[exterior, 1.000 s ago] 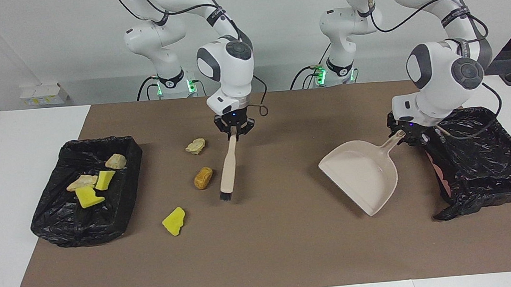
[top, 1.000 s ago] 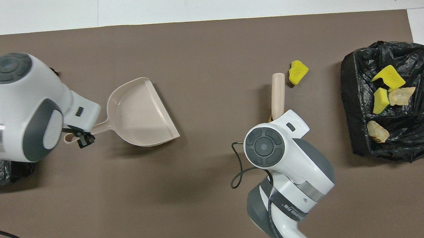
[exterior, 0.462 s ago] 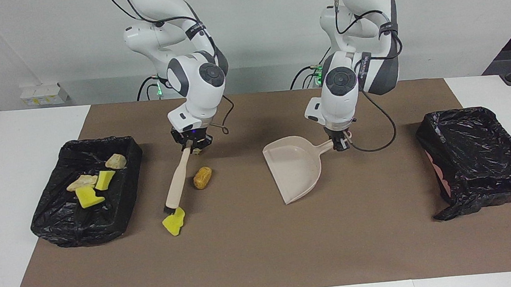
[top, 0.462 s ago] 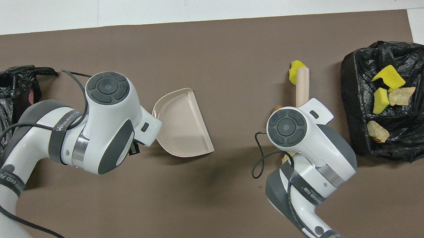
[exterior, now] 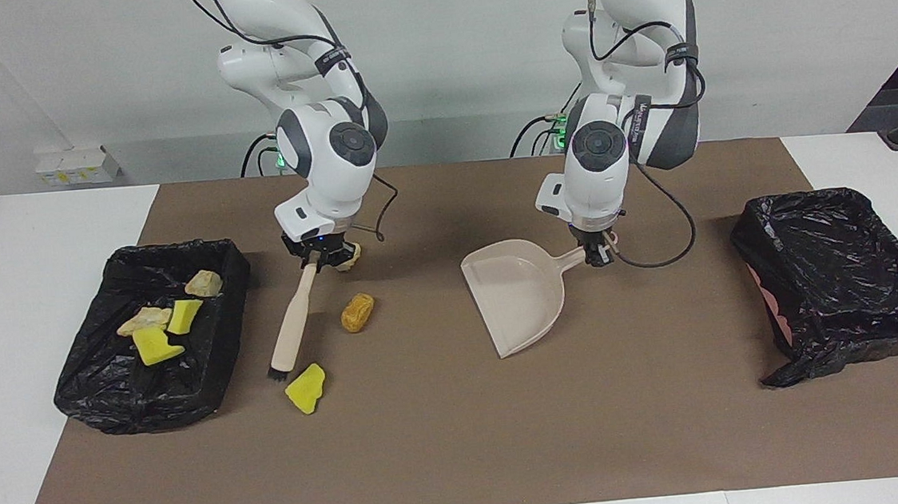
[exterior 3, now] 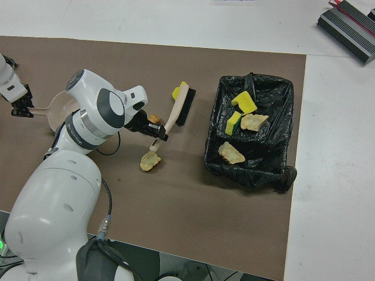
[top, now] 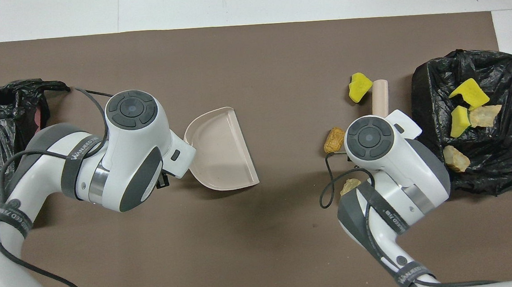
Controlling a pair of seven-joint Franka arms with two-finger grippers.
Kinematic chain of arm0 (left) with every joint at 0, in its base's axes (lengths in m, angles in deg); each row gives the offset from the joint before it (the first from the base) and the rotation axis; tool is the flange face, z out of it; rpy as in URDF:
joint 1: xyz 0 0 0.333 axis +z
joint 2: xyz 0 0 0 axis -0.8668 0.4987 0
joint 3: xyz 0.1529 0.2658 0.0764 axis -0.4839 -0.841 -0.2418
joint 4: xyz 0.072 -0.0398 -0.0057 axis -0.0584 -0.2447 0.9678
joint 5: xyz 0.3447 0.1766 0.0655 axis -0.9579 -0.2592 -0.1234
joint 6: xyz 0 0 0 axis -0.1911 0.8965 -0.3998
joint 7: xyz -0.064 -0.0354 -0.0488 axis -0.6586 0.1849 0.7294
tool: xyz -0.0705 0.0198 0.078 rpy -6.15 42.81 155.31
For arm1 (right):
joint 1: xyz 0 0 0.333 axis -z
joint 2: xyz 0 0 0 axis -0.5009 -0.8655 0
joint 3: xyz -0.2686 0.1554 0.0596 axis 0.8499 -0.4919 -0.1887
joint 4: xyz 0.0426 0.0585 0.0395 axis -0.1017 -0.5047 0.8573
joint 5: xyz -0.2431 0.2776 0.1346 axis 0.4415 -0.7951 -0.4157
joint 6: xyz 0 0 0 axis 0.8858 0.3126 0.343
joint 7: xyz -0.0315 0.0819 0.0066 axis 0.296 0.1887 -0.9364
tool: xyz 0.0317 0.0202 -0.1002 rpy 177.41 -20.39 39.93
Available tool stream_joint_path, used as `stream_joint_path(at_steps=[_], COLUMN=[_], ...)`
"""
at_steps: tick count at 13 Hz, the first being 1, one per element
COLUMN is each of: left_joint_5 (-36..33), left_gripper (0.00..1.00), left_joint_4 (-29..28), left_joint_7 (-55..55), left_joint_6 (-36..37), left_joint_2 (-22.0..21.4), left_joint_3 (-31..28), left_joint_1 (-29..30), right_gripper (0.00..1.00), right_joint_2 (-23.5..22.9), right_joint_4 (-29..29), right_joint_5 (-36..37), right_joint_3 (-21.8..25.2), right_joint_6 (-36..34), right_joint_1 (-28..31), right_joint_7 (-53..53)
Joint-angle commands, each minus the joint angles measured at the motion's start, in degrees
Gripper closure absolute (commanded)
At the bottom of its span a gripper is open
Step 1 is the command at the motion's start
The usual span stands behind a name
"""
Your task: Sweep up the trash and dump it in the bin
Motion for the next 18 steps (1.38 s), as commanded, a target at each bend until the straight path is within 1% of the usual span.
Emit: stream_joint_path(at_steps=[1, 4, 6, 7, 9, 11, 13, 15, 18], left_joint_5=[-0.9, -0.9, -0.9, -0.9, -0.9, -0.9, -0.9, -0.9, -0.9], left_gripper=[1.0, 1.0, 1.0, 1.0, 1.0, 1.0, 1.0, 1.0, 1.0], left_joint_4=[-2.7, -2.8, -2.8, -2.9, -3.1, -3.1, -3.2, -3.3, -4.4], left_joint_7=[-0.6, -0.6, -0.6, -0.6, -0.6, -0.6, -0.6, -0.6, -0.5], left_joint_6=[-1.4, -1.4, -1.4, -1.4, -1.7, -1.7, -1.8, -1.9, -3.0], left_joint_2=[-1.7, -1.7, -1.7, -1.7, -1.8, -1.9, -1.9, -1.9, -2.2], left_joint_3=[-0.7, -0.7, -0.7, -0.7, -0.7, -0.7, -0.6, -0.6, -0.6], left_joint_1=[-1.1, -1.0, -0.9, -0.9, -0.8, -0.8, -0.7, -0.7, -0.6], right_gripper=[1.0, 1.0, 1.0, 1.0, 1.0, 1.0, 1.0, 1.0, 1.0], right_joint_2=[-1.7, -3.9, -6.7, -7.7, -8.1, -8.1, -8.1, -8.2, -8.3], right_joint_4=[0.9, 3.4, 6.3, 7.0, 7.3, 8.4, 9.4, 10.6, 13.2], right_joint_5=[1.4, 1.3, 0.3, -0.5, -8.0, -12.5, -13.8, -14.2, -15.3], right_joint_3=[-1.0, -1.1, -1.1, -1.2, -2.1, -2.1, -2.1, -2.2, -2.2], right_joint_6=[3.4, 6.2, 6.2, 6.0, 5.7, 4.9, 4.4, 3.8, 1.4], right_joint_1=[3.4, 6.1, 6.1, 5.3, 2.2, -1.7, -3.5, -3.8, -7.3], right_joint_7=[-4.0, -8.9, -11.0, -11.1, -11.1, -10.9, -10.3, -10.3, -8.9])
